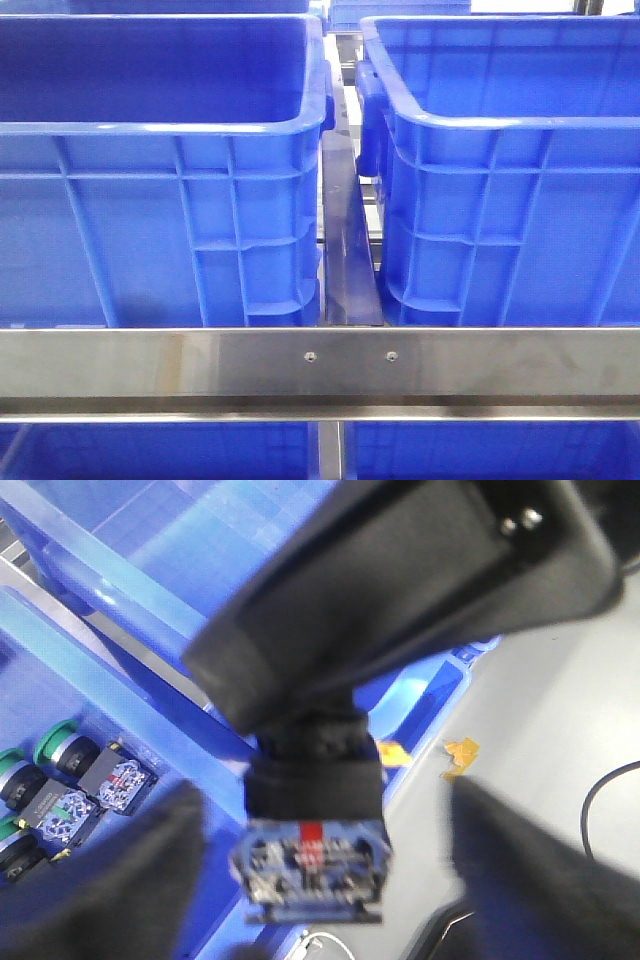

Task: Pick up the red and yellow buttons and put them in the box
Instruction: 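Lift the red button and pass it to the right gripper, then carry the red button with the right gripper over the empty crate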

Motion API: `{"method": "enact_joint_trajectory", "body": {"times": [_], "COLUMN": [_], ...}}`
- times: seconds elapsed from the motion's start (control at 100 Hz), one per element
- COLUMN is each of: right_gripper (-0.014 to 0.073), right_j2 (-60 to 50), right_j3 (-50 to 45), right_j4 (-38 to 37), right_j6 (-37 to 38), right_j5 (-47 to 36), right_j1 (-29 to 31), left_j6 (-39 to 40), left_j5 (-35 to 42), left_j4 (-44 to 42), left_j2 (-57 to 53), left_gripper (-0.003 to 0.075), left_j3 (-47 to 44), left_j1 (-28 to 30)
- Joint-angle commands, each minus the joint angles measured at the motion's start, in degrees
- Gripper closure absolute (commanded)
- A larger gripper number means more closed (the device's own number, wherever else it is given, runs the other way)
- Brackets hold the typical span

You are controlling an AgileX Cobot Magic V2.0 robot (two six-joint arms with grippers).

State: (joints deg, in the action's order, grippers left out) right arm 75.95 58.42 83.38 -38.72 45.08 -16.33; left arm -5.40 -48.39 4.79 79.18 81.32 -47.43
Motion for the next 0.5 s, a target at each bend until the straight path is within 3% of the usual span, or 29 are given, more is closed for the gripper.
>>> {"method": "enact_joint_trajectory", "body": {"times": [0.0,0.24,0.49], "right_gripper": [0.0394,0.0394,0.0394], "right_j2": [-1.6,-1.6,-1.6], "right_j3": [1.7,1.7,1.7], "right_j4": [3.1,3.1,3.1], "right_j6": [-2.0,-5.4,-8.3], "right_j5": [-0.4,-6.5,-10.6], "right_j1": [0.1,0.1,0.1], "left_j6": [0.6,2.0,3.4], "left_j5": [3.6,3.6,3.5], "left_j4": [0.6,0.1,0.1], "left_j2": [-2.0,-2.0,-2.6], "left_gripper": [0.0164,0.0174,0.0174], "left_j3": [1.9,1.9,1.1], "left_j1": [-0.2,0.5,7.0]}}
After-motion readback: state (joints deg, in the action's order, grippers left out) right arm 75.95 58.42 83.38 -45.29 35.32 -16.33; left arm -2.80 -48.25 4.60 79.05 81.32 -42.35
